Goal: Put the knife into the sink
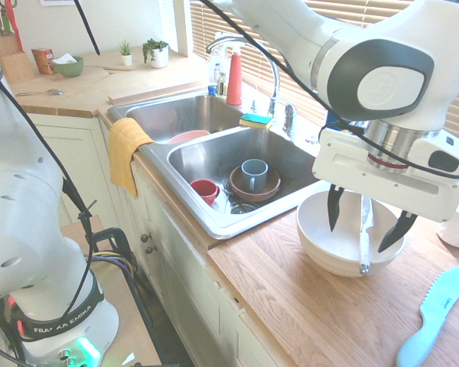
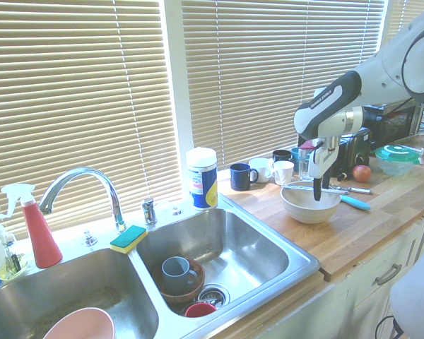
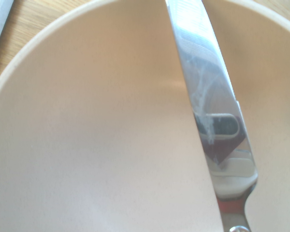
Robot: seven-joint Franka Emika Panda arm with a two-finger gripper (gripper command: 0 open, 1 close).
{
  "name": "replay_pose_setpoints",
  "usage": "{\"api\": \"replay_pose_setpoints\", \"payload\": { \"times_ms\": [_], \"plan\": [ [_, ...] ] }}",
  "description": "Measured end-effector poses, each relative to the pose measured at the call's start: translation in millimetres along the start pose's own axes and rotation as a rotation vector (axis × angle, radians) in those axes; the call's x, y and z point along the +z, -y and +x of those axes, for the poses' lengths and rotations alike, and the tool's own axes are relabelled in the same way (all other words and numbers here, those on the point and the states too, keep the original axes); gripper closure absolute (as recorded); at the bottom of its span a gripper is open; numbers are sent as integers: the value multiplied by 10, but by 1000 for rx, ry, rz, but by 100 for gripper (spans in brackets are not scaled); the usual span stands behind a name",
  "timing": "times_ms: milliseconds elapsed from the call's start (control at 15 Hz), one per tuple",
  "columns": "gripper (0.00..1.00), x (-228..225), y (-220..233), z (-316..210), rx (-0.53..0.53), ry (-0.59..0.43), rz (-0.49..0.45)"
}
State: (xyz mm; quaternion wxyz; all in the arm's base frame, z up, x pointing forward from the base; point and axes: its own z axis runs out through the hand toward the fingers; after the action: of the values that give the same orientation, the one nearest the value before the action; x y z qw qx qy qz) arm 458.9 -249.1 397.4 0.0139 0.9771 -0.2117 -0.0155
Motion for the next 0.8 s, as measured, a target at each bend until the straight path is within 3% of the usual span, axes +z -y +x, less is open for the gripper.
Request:
{"api": "replay_pose_setpoints", "payload": {
  "times_ms": [800],
  "plan": [
    [100,-23,-214,-4,38,-2,-2]
  ]
}}
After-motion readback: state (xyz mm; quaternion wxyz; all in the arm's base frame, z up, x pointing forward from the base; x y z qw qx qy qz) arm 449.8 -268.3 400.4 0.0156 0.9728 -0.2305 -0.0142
